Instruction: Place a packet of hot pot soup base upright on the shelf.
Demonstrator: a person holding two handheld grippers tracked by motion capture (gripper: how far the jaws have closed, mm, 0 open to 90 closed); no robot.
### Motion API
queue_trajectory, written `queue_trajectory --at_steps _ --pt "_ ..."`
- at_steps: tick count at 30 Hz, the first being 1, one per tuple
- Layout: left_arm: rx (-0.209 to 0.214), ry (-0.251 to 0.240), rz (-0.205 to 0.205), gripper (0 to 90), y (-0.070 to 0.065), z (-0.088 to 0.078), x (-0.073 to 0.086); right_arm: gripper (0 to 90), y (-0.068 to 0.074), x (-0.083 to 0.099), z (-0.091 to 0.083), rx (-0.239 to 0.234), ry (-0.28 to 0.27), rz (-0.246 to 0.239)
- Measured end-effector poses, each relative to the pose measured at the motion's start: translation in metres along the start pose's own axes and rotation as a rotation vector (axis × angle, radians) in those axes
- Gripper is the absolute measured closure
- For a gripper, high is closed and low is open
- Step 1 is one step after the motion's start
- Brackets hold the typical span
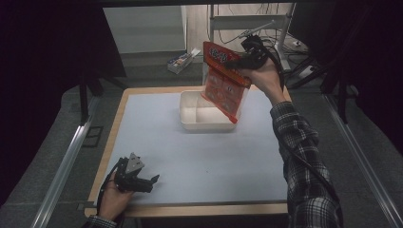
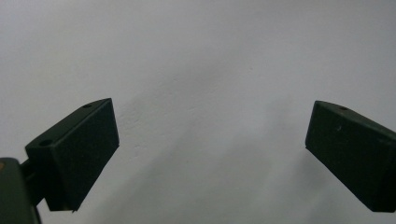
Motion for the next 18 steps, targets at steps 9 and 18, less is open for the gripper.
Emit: queue_trajectory --at_steps 9,18 --pt "0.002 0.001 0.003 2.6 0.000 0.000 0.000 88.9 -0.013 -0.004 0.018 0.031 0.030 -0.012" --pt "0.003 0.000 0.004 2.6 0.000 0.000 0.000 88.9 -0.021 -0.003 0.032 0.039 0.049 -0.023"
Point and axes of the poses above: each handheld gripper's, and its own axes: z roughly forward along the jaws, x roughly out of its underside, y roughly to its left, the point moved 8 cm from there along z, roughly forward along the jaws, and after that the axes turned 10 degrees about z, right-handed, at the moved point
